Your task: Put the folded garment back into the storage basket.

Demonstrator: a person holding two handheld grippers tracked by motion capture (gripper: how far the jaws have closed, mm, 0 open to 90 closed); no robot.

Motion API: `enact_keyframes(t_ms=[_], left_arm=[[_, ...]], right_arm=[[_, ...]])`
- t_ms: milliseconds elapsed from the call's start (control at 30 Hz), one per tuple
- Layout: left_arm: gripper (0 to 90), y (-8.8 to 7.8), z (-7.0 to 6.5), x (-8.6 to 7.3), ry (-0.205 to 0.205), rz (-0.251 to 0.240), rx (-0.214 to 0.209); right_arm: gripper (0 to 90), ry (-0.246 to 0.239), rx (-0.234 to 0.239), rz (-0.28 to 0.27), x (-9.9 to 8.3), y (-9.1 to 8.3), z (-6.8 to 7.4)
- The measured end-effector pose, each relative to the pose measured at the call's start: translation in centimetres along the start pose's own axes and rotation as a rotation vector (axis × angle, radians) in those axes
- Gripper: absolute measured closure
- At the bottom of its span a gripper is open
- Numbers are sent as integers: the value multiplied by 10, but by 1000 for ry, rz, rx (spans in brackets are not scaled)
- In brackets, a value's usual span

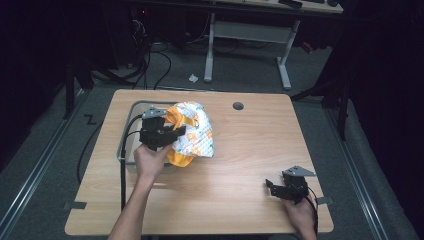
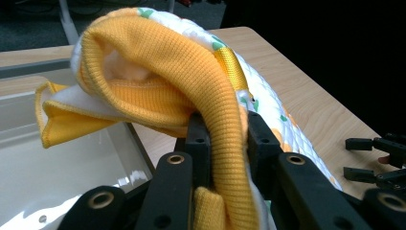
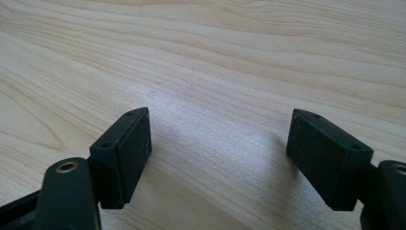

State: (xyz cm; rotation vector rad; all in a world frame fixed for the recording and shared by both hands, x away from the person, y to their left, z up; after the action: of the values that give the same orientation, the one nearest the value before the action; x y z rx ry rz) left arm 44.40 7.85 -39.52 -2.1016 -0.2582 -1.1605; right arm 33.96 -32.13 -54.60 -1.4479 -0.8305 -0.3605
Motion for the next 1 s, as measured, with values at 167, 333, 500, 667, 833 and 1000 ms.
enact_keyframes(t_ms=[167, 333, 500, 667, 833, 1000], left_arm=[[752, -4, 4, 0, -1, -3, 11], [752, -6, 8, 0, -5, 2, 21], [751, -11, 15, 0, -14, -2, 30], [751, -14, 21, -2, -25, 1, 38], [751, -17, 26, -4, -32, -2, 42], [751, -20, 33, -5, -42, -1, 49]], right_arm=[[238, 0, 0, 0, 0, 0, 0], [238, -1, -1, 0, 0, 0, 0], [238, 0, -1, 0, 0, 0, 0], [238, 0, -1, 0, 0, 0, 0], [238, 1, -1, 1, 0, 0, 0], [238, 1, -2, 1, 0, 0, 0]])
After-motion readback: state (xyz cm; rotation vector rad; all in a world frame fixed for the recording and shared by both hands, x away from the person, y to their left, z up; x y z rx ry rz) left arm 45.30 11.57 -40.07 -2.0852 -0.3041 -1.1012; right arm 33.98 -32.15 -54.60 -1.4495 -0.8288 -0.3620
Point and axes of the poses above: each handheld gripper's, and its own axes: y roughly forward along the jaws, x roughly out of its top, z roughly to its left, the point moved 4 cm from there along y, roughly forward along the jaws, and after that the axes turned 6 degrees about -x, right-handed, at the moved point
